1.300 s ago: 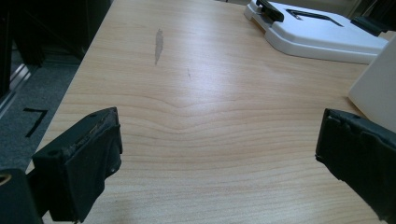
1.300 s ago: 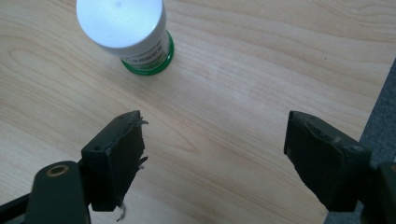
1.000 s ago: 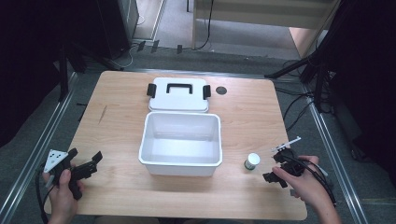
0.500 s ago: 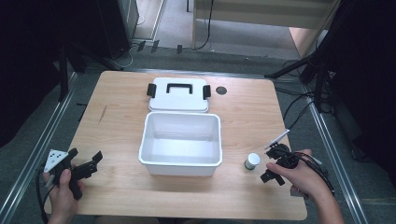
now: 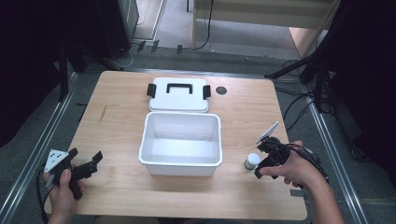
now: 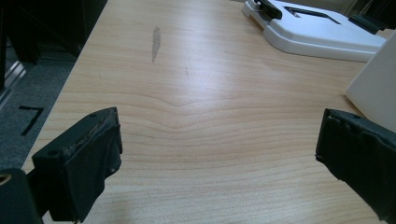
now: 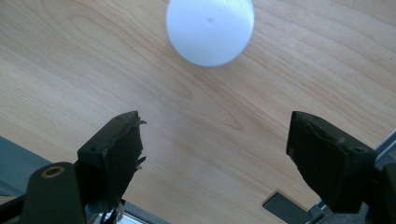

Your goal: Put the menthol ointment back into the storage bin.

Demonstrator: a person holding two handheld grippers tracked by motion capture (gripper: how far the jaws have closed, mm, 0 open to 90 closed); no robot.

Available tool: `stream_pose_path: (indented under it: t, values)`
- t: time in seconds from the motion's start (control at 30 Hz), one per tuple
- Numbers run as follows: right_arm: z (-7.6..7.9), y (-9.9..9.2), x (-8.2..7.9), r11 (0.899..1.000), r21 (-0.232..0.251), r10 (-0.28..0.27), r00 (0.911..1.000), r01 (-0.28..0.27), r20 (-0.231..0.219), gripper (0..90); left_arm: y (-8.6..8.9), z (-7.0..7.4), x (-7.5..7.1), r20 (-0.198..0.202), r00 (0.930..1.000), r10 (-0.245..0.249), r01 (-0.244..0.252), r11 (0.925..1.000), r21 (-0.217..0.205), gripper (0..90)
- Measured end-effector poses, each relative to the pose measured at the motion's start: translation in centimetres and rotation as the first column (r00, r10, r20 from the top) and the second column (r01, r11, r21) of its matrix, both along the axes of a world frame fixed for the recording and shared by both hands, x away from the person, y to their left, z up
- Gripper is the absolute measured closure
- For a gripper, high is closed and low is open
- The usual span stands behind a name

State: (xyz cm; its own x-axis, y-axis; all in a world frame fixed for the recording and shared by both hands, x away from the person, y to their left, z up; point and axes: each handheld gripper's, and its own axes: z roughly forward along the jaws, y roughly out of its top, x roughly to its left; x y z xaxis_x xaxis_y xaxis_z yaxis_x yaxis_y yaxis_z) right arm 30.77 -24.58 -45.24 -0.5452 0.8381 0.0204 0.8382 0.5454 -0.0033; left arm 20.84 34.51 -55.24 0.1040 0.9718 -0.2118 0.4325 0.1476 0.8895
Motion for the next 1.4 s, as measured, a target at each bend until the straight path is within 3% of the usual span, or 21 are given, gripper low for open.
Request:
stream_pose_path:
  t: [0.33, 0.77, 0.9, 1.13, 1.4]
  values:
    - [0.3, 1.9, 1.0, 1.0, 0.0, 0.015, 0.9999, -0.015, 0.006, 21.9, 0.0, 0.0, 0.0, 0.002, 1.0, 0.0, 0.0, 1.0, -0.003, 1.1]
    - [-0.2, 2.8, 2.6, 0.998, 0.013, -0.062, 0.9976, 0.061, 0.032, 30.3, 0.0, 0.0, 0.0, 0.002, 1.0, 0.0, 0.0, 1.0, -0.004, 1.1]
    - [-0.5, 2.9, 2.9, 0.998, 0.013, -0.06, 0.9974, 0.059, 0.041, 31.7, 0.0, 0.0, 0.0, 0.002, 1.0, 0.001, -0.001, 1.0, -0.005, 1.0]
    - [-1.7, 2.9, 3.3, 0.996, 0.023, -0.084, 0.9963, 0.084, 0.016, 42.6, 0.1, 0.0, 0.0, 0.002, 1.0, 0.003, -0.003, 0.9999, -0.011, 1.1]
    - [-2.2, 2.7, 3.4, 0.996, 0.02, -0.082, 0.9963, 0.081, 0.027, 51.3, 0.0, 0.0, 0.0, 0.001, 1.0, 0.002, -0.002, 1.0, -0.008, 1.0]
